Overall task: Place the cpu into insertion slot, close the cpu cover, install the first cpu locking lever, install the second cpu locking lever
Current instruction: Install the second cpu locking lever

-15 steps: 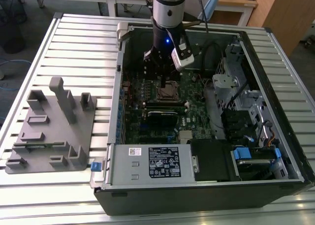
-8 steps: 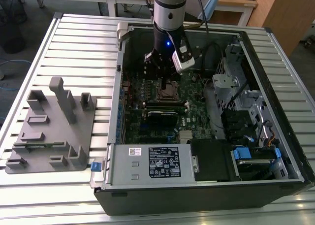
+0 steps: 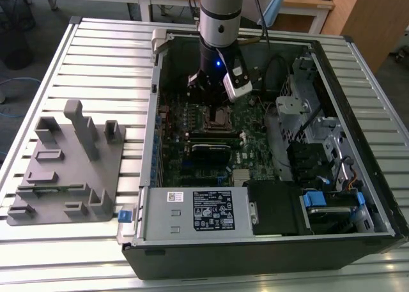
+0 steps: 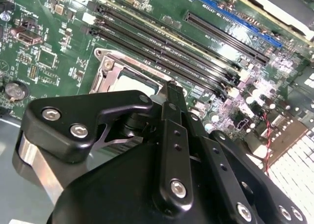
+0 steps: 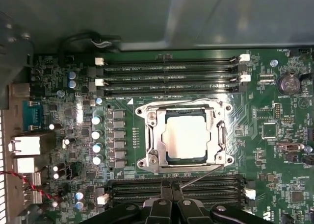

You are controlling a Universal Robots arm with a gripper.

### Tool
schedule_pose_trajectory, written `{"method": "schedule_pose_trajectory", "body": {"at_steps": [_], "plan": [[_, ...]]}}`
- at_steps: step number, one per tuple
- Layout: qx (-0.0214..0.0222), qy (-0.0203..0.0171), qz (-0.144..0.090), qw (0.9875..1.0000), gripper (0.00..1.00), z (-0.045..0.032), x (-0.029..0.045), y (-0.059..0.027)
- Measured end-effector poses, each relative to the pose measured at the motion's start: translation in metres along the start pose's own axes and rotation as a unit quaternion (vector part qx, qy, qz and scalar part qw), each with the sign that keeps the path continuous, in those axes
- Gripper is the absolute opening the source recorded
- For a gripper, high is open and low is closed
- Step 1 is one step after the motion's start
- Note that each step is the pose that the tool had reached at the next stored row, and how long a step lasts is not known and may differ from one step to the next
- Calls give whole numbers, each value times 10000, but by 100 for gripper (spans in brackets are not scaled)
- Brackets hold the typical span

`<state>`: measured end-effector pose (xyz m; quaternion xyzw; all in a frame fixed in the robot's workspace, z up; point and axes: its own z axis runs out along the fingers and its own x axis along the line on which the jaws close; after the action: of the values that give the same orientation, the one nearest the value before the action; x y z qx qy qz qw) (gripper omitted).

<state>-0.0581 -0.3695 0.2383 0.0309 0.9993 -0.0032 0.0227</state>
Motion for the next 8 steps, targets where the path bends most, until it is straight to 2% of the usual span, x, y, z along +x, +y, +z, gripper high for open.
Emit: {"method": "schedule_pose_trajectory", "body": {"at_steps": [8], "plan": [[-3,-22,18,10000,11,119,15,-17]]}}
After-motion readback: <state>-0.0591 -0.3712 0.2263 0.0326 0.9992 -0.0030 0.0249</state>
